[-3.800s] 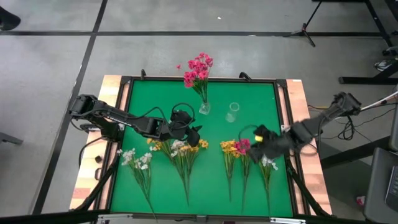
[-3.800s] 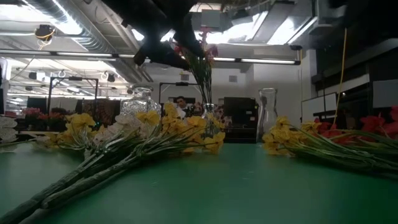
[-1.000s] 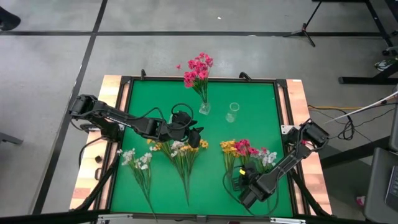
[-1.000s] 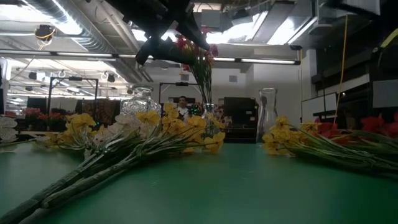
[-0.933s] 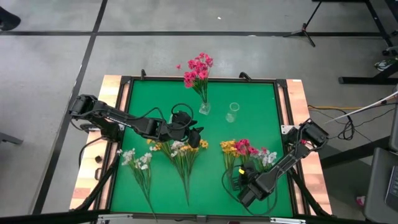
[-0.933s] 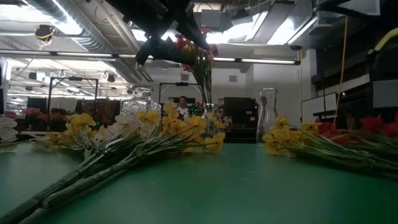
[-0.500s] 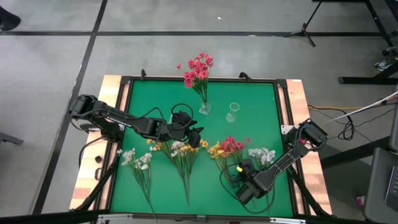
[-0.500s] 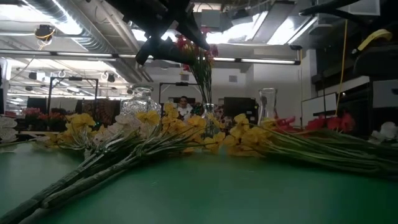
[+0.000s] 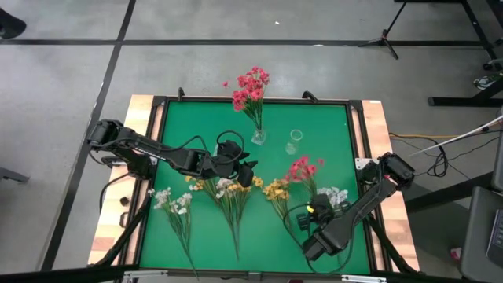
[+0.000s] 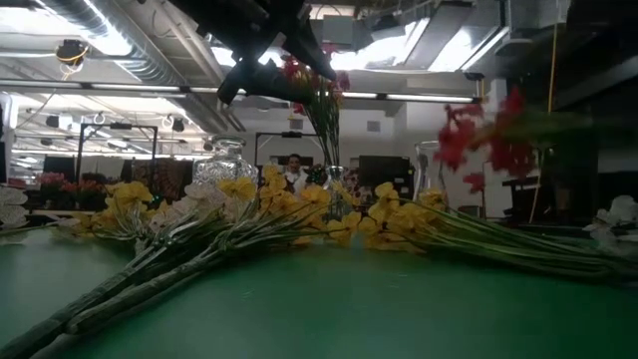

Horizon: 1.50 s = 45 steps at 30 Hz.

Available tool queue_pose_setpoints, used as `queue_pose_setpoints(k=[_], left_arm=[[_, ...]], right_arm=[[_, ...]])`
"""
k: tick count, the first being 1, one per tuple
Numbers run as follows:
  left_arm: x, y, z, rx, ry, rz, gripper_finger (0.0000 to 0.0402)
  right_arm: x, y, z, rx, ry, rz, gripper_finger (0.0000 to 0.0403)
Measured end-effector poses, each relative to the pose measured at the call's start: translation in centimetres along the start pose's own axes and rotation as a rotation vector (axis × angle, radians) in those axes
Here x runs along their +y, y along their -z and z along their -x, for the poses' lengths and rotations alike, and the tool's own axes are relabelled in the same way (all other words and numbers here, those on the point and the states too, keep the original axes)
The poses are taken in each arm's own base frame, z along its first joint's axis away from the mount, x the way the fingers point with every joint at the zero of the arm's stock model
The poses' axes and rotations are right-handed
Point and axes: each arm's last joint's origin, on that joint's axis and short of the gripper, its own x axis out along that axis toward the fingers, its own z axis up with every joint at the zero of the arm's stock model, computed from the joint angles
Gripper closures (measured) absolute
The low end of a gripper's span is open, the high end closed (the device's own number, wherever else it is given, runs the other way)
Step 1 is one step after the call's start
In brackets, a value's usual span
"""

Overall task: Sort flowers into vase by color
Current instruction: Put the red flower into the center transparent vase

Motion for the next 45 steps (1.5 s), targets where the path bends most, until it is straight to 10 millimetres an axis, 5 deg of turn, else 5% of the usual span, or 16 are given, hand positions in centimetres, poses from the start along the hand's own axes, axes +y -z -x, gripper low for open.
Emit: queue_pose_setpoints(k=[8, 17, 24, 28, 45], left_arm=[[-0.9, -0.5, 0.3, -0.059, 0.072, -0.048, 0.0177], [-3.2, -1.4, 1.4, -0.164, 0.309, -0.139, 0.0177], [-3.9, -2.5, 1.9, -0.250, 0.399, 0.009, 0.0177], [-4.1, -3.0, 2.1, -0.265, 0.443, 0.145, 0.0177], [-3.2, -5.8, 1.2, -0.272, 0.878, -0.156, 0.0177]], right_arm=[[-1.1, -2.3, 4.8, -0.312, -0.321, -0.019, 0.0400], [-2.6, -6.2, 7.0, -0.597, -0.484, 0.006, 0.0400], [-3.3, -8.8, 8.1, -0.826, -0.511, 0.044, 0.0399], [-3.8, -10.0, 8.4, -0.892, -0.492, 0.067, 0.0399], [-6.3, -12.5, 11.1, -0.961, -0.550, 0.081, 0.0401]])
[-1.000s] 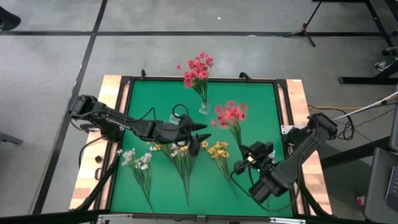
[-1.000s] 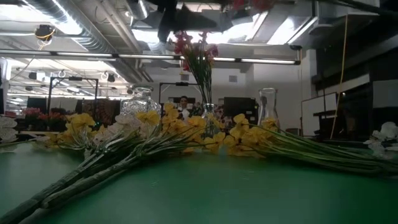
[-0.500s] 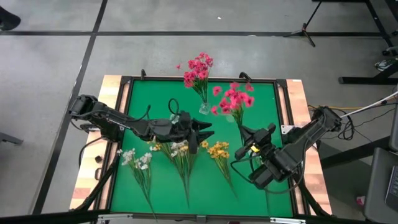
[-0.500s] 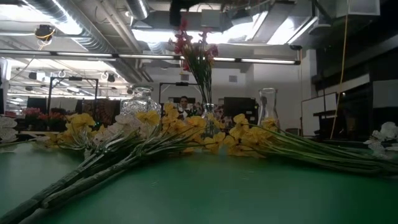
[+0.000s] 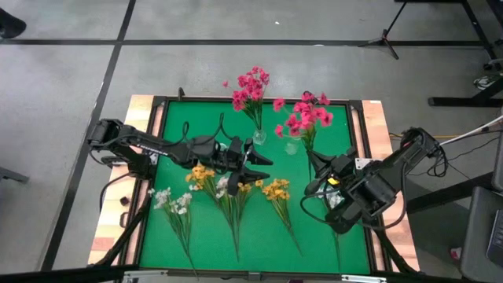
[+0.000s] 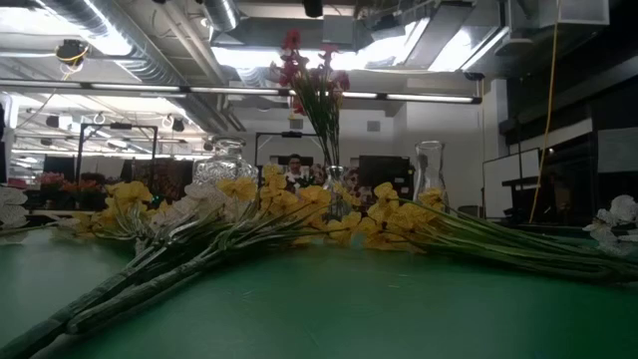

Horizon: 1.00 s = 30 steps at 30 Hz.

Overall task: Sort flowers into vase by color
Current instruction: Put the red flower into the center transparent vase

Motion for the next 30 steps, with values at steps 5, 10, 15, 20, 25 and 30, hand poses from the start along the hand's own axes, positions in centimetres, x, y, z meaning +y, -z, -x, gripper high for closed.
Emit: queue_pose_setpoints(k=[5, 10, 15, 20, 25, 30], left_arm=[[0.2, -0.1, 0.0, 0.019, 0.046, -0.009, 0.0177], [-0.2, 0.1, 0.0, 0.039, 0.099, -0.035, 0.0177], [-0.8, 0.3, 0.0, 0.037, 0.128, -0.085, 0.0177], [-1.3, 0.0, 0.0, -0.005, 0.150, -0.133, 0.0177], [-1.2, -0.5, 0.0, -0.049, 0.155, -0.144, 0.0177], [-1.3, -0.5, 0.0, -0.054, 0.156, -0.144, 0.0177]], right_arm=[[1.6, -0.6, -0.3, 0.073, -0.071, 0.049, 0.0401], [3.7, -1.8, -1.4, 0.131, -0.220, 0.141, 0.0402], [4.2, -4.4, -1.9, 0.083, -0.381, 0.152, 0.0402], [4.4, -5.5, -2.1, 0.042, -0.472, 0.148, 0.0402], [4.5, -4.2, -2.9, -0.015, -0.607, 0.107, 0.0402], [2.1, -3.1, -4.4, -0.156, -0.688, -0.018, 0.0403]])
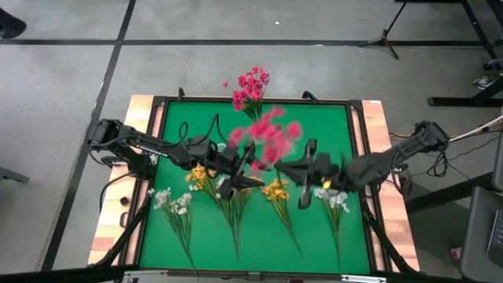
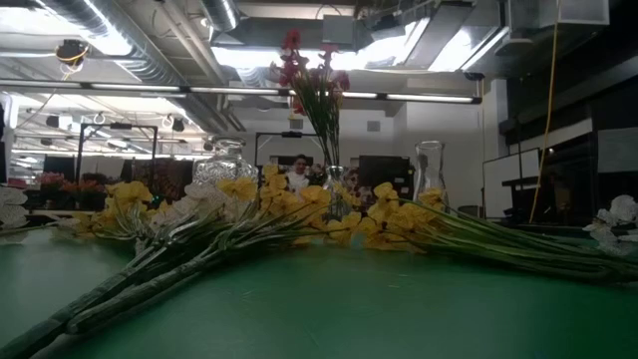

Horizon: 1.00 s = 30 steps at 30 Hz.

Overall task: Sort flowers into vase by color
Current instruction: Put the red flower into the center transparent vase

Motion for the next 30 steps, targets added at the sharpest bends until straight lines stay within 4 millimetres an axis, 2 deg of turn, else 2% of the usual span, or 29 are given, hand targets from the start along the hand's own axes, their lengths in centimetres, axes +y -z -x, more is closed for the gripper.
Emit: queue_pose_setpoints(k=[4, 8, 14, 20, 26, 30], left_arm=[[0.1, 0.0, 0.0, 0.002, -0.013, -0.001, 0.0177], [0.7, 0.0, 0.1, 0.003, -0.047, 0.003, 0.0177], [1.9, 0.3, 0.4, 0.052, -0.120, 0.009, 0.0177], [2.5, 0.3, 0.5, 0.058, -0.147, 0.024, 0.0177], [2.7, 0.6, 0.6, 0.092, -0.162, 0.044, 0.0177], [2.8, 0.8, 0.6, 0.099, -0.205, 0.056, 0.0194]], right_arm=[[-2.1, 1.2, -0.3, -0.086, -0.109, -0.037, 0.0403], [-3.6, 2.3, -1.4, -0.026, -0.135, -0.069, 0.0403], [-5.1, 2.6, -2.3, 0.007, -0.143, -0.101, 0.0403], [-6.1, 3.2, -3.2, 0.044, -0.151, -0.109, 0.0403], [-6.2, 3.3, -3.2, 0.058, -0.154, -0.106, 0.0403], [-6.2, 3.4, -3.2, 0.065, -0.153, -0.110, 0.0403]])
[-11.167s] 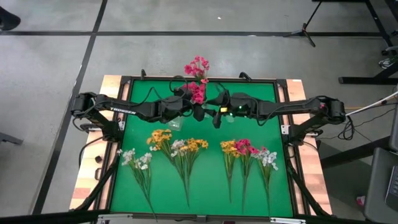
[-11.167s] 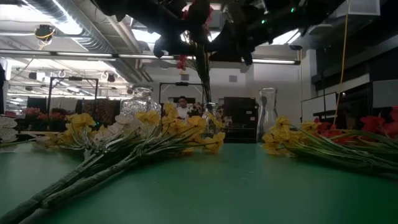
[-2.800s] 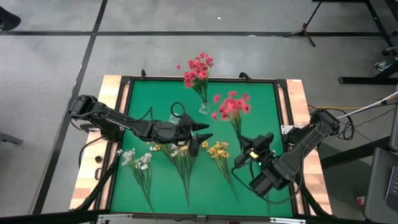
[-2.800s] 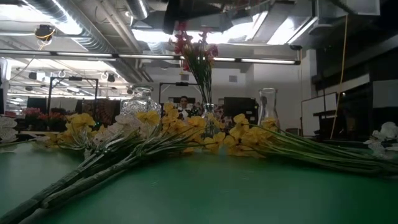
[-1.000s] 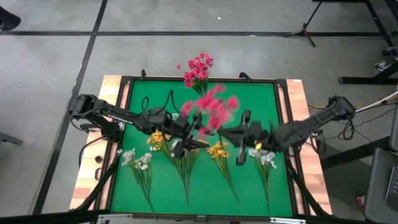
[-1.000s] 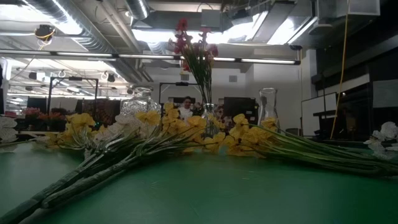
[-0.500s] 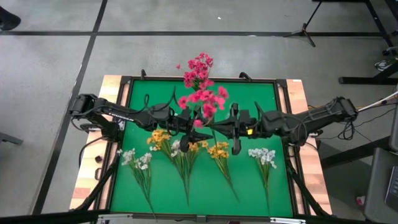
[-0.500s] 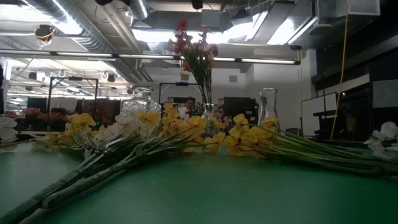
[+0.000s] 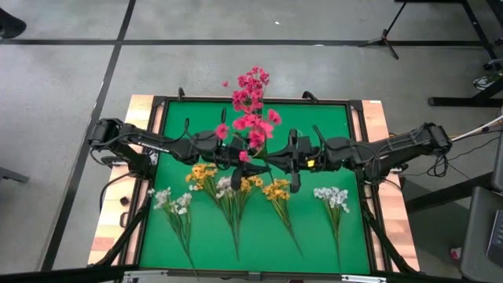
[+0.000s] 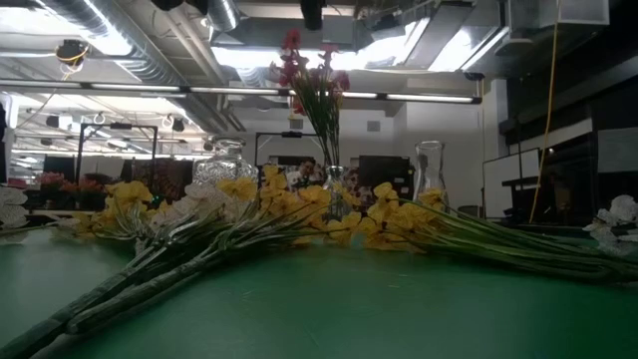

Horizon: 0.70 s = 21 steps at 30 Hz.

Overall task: Sort flowers into vase by color
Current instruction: Put the red flower into the center transparent vase

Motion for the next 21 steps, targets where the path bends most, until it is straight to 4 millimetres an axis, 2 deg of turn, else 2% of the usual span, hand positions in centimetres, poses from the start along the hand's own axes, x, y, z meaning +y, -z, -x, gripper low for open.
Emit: queue_pose_setpoints(k=[14, 17, 21], left_arm=[[-0.20, 0.05, -0.03, -0.023, -0.072, 0.012, 0.0351], [-0.19, 0.13, -0.04, -0.026, -0.105, 0.009, 0.0386], [-0.02, 0.10, -0.02, -0.041, -0.154, 0.007, 0.0394]], right_arm=[[-0.16, 0.38, 0.00, 0.037, 0.021, -0.008, 0.0398], [-0.26, 0.59, 0.01, 0.058, 0.036, -0.033, 0.0383], [-0.41, 0.77, 0.03, 0.071, 0.077, -0.028, 0.0349]])
